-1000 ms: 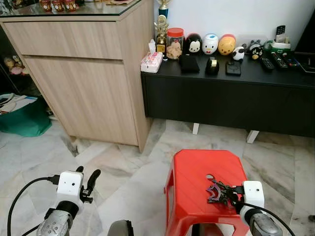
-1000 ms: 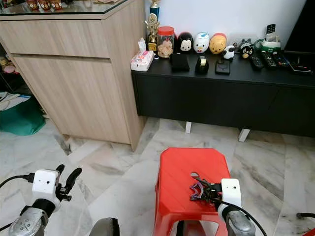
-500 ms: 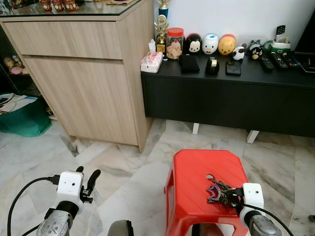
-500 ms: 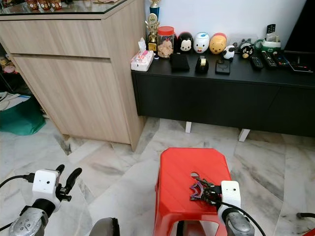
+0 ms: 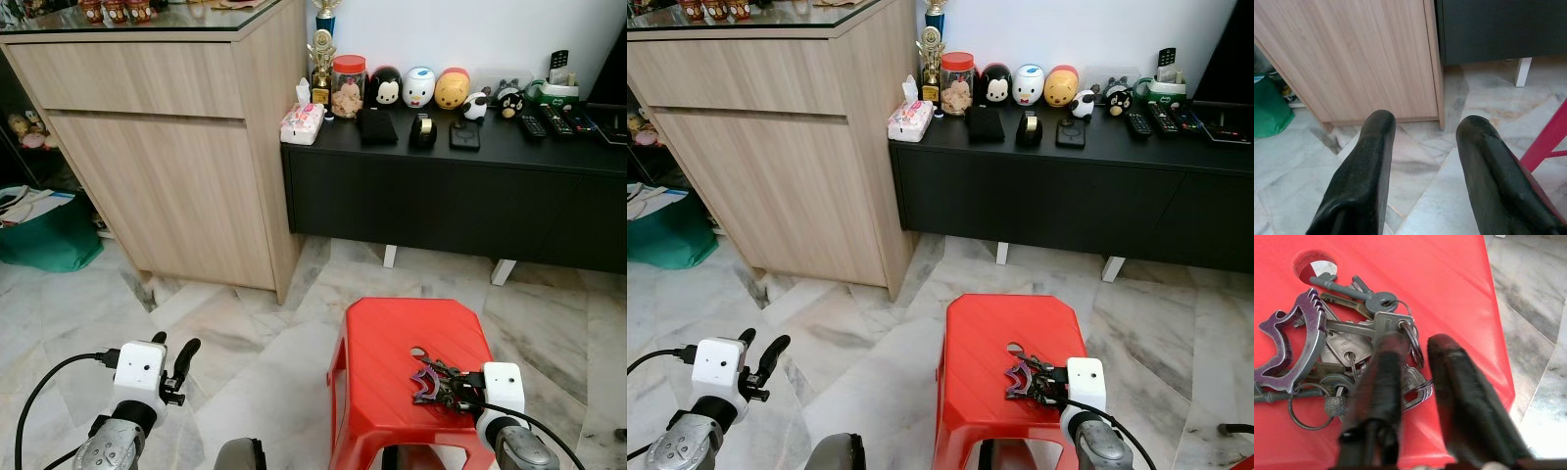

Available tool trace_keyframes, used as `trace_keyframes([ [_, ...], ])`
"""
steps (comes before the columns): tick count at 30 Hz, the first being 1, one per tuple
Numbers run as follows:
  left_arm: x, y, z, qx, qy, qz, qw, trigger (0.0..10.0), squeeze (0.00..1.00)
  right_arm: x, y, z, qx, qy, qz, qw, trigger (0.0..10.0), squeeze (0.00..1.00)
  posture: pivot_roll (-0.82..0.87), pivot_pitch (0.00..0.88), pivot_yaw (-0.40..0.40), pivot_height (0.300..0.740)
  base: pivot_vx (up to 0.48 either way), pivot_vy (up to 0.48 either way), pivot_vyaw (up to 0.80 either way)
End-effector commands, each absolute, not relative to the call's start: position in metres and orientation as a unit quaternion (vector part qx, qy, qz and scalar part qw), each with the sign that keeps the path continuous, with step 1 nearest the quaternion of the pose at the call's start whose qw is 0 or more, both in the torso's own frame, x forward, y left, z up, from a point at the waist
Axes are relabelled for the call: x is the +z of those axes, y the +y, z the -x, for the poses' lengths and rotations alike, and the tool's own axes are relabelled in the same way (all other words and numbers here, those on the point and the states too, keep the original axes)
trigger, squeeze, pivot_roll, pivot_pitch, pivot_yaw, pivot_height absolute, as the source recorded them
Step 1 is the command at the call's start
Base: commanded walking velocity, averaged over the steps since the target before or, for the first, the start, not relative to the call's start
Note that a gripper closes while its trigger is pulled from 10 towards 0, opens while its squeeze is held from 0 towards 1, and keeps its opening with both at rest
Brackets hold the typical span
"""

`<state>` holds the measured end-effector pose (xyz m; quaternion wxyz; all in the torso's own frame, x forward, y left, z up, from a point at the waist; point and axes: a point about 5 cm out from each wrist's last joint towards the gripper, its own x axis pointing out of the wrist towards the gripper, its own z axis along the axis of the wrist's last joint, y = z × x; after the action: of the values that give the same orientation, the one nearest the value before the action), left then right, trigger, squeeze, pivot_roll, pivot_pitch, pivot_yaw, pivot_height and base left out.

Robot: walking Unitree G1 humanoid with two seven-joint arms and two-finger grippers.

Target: Hang keys on a hook

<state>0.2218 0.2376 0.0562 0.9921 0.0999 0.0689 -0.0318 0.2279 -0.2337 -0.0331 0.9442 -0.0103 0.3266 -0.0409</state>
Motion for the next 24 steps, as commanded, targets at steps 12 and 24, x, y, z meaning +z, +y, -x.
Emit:
trace_keyframes([
  [12,0.052,0.240,-0.222,-0.036,0.086,-0.115,0.989,10.0,0.00,-0.026,-0.221,-0.239,-0.024,0.289,-0.008,0.957,0.0,0.00,0.08,0.000,0.020,0.598,0.000,0.000,0.00],
  [24,0.051,0.241,-0.220,-0.029,0.087,-0.117,0.989,10.0,0.00,0.029,-0.206,-0.272,-0.035,0.093,-0.050,0.994,0.0,0.00,0.08,0.000,0.016,0.598,0.000,0.000,0.00],
])
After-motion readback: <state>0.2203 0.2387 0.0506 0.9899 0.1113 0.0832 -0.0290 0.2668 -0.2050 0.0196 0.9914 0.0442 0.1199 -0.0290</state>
